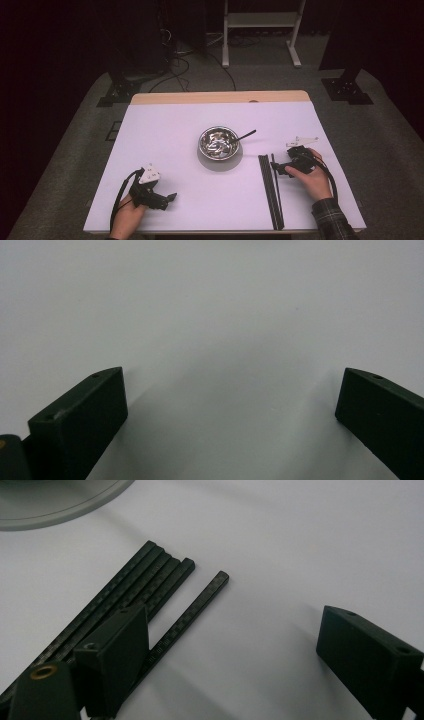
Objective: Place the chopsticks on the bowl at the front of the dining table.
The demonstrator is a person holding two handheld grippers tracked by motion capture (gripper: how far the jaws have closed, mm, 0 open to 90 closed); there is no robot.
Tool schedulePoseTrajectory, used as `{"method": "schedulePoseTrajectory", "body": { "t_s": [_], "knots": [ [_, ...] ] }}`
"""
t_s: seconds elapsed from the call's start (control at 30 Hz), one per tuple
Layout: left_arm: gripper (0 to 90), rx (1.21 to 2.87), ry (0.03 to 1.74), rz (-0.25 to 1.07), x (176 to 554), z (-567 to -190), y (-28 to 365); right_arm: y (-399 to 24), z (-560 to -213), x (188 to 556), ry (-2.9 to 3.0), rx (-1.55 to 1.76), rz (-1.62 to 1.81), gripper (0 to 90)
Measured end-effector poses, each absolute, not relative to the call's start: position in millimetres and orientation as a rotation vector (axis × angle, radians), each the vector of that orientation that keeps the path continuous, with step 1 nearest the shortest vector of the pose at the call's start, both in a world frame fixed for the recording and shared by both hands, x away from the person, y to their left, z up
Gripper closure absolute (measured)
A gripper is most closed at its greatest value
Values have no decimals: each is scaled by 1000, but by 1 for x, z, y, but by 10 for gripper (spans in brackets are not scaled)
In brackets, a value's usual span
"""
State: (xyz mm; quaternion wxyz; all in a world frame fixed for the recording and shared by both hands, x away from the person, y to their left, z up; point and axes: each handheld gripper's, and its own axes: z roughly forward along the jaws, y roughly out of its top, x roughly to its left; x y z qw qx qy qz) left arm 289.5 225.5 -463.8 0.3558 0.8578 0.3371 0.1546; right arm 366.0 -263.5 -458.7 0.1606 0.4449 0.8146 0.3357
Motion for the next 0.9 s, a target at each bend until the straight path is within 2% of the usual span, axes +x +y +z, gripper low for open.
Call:
{"method": "schedulePoseTrajectory", "body": {
  "t_s": [0.9],
  "knots": [
    [0, 2216, 870, 401, 289, -464, 225, -263, -443, 332, 2330, 1235, 1045, 122]
  ]
}}
